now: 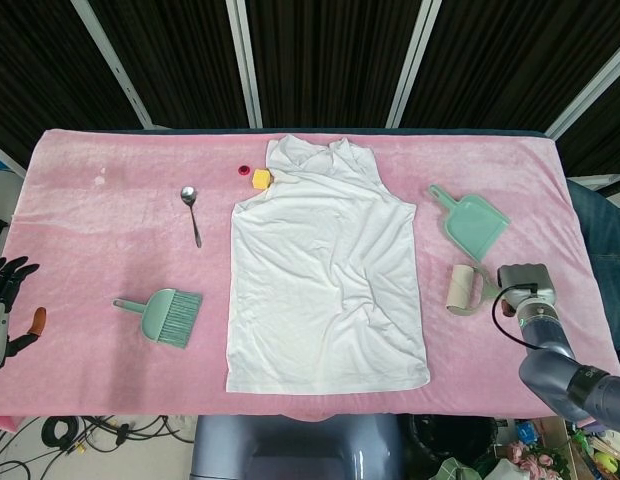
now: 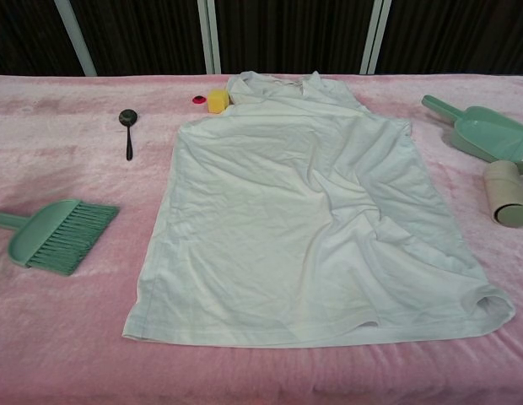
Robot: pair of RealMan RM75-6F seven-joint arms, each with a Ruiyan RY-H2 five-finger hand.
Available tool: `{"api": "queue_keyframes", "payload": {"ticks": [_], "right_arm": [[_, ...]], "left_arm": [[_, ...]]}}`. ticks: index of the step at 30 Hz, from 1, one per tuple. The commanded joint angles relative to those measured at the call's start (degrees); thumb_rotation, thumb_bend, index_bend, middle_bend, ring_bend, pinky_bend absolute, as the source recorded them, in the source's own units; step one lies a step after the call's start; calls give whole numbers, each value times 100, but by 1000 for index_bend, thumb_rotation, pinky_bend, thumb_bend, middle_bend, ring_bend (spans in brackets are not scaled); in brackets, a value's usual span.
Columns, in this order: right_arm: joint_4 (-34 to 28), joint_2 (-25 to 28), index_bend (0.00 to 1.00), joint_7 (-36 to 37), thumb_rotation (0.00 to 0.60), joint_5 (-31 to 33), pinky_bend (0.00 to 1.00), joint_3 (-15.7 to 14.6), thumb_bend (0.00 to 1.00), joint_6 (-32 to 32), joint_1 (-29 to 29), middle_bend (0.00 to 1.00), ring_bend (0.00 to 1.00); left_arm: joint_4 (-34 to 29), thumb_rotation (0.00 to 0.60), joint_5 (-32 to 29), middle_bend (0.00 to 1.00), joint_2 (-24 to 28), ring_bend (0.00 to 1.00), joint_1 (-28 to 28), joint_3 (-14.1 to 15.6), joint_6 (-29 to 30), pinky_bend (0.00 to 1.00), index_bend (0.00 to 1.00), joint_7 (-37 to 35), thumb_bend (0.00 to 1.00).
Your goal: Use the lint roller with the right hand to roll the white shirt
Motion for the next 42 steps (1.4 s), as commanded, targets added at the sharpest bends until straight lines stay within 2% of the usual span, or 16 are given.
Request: {"api": "queue_keyframes", "payload": {"ticks": [1, 3, 9, 14, 17, 18, 20, 22, 26, 30, 35, 42], "right_arm": [[-30, 28, 53, 67, 600, 151, 361, -38, 327, -73, 33, 183, 254], [-49, 56, 7, 115, 600, 224, 332, -41, 310, -111, 49, 159, 237], [-213, 315, 0, 493, 600, 157, 282, 73, 282, -140, -7, 133, 218], [-735, 702, 0, 986, 600, -751, 265, 275, 256, 480, -304, 124, 214], [-1492, 1031, 0, 1749, 600, -2224, 257, 393, 242, 1349, -970, 121, 213], [-1594, 1065, 0, 1879, 600, -2505, 257, 389, 241, 1509, -1103, 119, 213], [-1891, 1117, 0, 2434, 600, -3684, 256, 306, 239, 2164, -1688, 117, 213], [-1976, 1046, 0, 2975, 600, -4878, 251, 98, 237, 2784, -2298, 115, 213], [-1534, 666, 0, 3891, 600, -6901, 248, -387, 230, 3913, -3343, 111, 213], [-799, 208, 0, 4354, 600, -8018, 237, -681, 217, 4711, -4008, 106, 211], [-67, -242, 0, 4514, 600, -8535, 237, -719, 211, 5192, -4468, 103, 209], [431, -598, 0, 4681, 600, -8690, 237, -393, 209, 5400, -4634, 102, 209]], "left_arm": [[-3, 600, 4, 132, 8, 58, 4, -2, 8, 85, 182, -12, 424], [-4, 600, 8, 132, 13, 58, 6, -1, 13, 85, 182, -19, 424], [-4, 600, 20, 132, 29, 57, 20, -8, 48, 85, 182, -47, 424], [2, 600, 26, 132, 42, 58, 40, -14, 93, 85, 182, -45, 424], [-9, 600, 25, 132, 50, 58, 49, -4, 92, 85, 182, -28, 424], [-12, 600, 26, 132, 51, 57, 50, -2, 91, 85, 182, -21, 424], [-26, 600, 25, 132, 61, 58, 57, 11, 86, 85, 182, 21, 424], [-48, 600, 16, 132, 72, 58, 68, 23, 81, 85, 181, 70, 424], [-127, 600, -28, 129, 101, 57, 102, 58, 53, 84, 180, 160, 424], [-199, 600, -77, 131, 116, 58, 148, 95, 42, 42, 180, 241, 424], [-219, 600, -146, 131, 52, 58, 214, 115, 80, 29, 180, 337, 424], [-330, 600, -205, 128, 58, 57, 260, 141, 42, 29, 179, 263, 424]]}}
